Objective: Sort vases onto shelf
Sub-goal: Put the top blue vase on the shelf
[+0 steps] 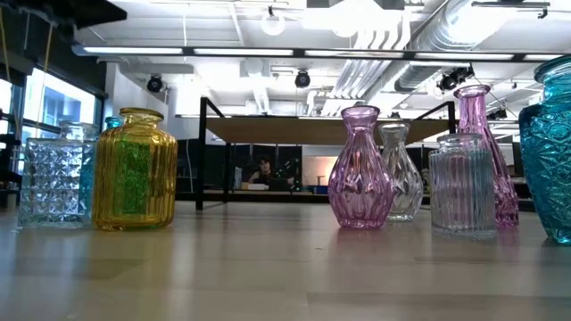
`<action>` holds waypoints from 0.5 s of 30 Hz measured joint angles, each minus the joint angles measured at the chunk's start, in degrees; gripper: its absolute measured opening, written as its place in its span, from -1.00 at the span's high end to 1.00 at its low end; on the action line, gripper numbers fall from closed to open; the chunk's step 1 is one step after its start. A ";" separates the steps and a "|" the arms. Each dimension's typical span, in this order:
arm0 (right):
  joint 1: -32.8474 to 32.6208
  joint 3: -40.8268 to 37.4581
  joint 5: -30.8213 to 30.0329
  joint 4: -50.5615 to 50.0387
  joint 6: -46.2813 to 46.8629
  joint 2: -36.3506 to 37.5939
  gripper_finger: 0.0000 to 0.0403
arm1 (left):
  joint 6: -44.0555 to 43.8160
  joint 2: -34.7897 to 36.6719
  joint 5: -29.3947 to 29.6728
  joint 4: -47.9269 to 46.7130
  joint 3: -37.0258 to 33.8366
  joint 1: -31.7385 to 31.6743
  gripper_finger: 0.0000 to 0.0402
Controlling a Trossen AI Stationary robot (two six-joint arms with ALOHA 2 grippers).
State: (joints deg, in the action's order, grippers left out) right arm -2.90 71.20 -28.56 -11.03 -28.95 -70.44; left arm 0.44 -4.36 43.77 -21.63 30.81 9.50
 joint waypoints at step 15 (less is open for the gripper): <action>7.28 6.84 2.46 -0.20 -2.57 -8.75 1.00 | -23.11 -17.59 7.08 -31.30 15.43 -1.52 0.98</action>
State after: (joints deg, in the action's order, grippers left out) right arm 4.37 78.04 -26.10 -11.22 -31.52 -79.19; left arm -22.68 -21.95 50.85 -52.93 46.24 7.98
